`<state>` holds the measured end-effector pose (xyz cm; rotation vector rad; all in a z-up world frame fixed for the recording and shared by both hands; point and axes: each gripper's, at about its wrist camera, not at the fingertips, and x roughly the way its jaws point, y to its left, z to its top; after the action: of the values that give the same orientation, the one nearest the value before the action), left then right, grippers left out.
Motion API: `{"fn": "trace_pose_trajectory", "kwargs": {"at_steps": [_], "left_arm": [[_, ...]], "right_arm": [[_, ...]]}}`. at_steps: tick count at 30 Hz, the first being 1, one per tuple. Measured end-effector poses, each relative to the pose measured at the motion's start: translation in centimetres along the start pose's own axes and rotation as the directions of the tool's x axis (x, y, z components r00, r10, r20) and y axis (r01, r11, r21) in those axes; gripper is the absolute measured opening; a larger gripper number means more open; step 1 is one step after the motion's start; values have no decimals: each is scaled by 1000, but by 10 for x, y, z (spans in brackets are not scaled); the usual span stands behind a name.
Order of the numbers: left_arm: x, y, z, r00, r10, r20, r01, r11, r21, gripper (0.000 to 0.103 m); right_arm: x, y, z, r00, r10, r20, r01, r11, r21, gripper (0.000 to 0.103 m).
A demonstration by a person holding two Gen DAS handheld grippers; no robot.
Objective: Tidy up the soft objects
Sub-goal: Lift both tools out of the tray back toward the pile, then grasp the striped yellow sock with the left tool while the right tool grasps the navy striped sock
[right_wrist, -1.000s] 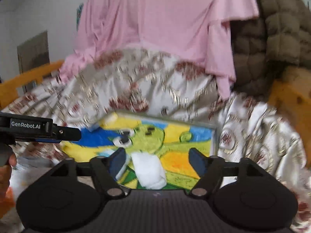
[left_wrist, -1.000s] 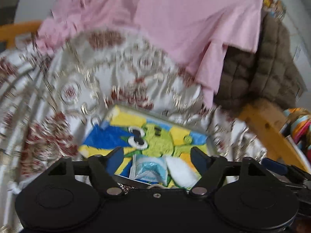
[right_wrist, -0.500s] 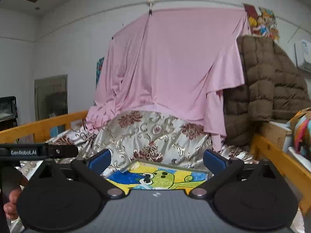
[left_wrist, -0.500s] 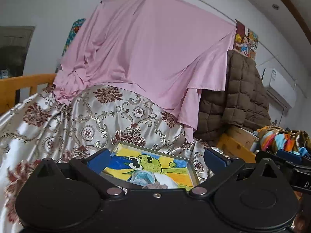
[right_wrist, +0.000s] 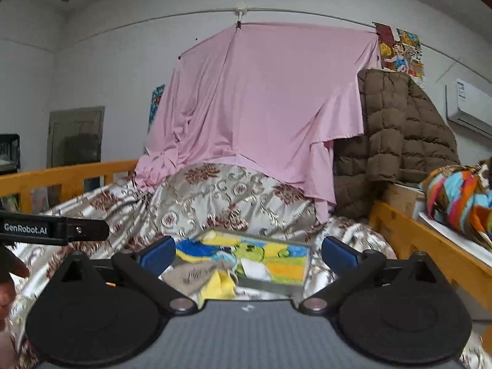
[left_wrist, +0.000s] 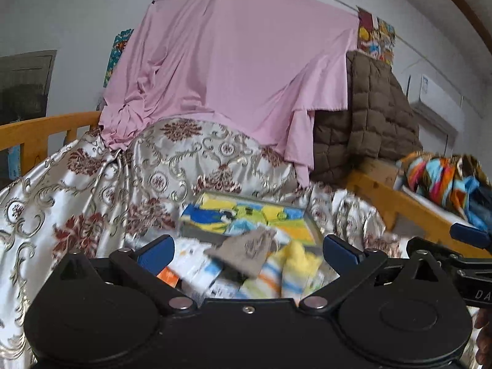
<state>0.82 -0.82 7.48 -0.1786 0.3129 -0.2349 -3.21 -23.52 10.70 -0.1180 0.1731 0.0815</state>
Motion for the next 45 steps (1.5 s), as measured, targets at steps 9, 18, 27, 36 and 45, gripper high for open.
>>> {"fn": "trace_pose_trajectory", "kwargs": {"at_steps": [9, 18, 27, 36, 45], "left_arm": [[0, 7, -24, 998, 30, -60, -26, 998, 65, 102], [21, 8, -47, 986, 49, -162, -33, 995, 99, 102], [38, 5, -63, 972, 71, -224, -33, 985, 172, 102], [52, 4, -72, 966, 86, -245, -35, 978, 206, 102], [67, 2, -77, 964, 57, -259, -3, 979, 204, 102]], "right_arm": [[-5, 2, -43, 994, -21, -111, 29, 997, 72, 103], [13, -13, -76, 969, 19, -245, 21, 987, 159, 103], [35, -11, -92, 943, 45, -331, 8, 987, 158, 103], [50, -6, -101, 920, 69, -385, -11, 989, 149, 103], [66, -1, -107, 900, 95, -425, -47, 991, 124, 103]]}}
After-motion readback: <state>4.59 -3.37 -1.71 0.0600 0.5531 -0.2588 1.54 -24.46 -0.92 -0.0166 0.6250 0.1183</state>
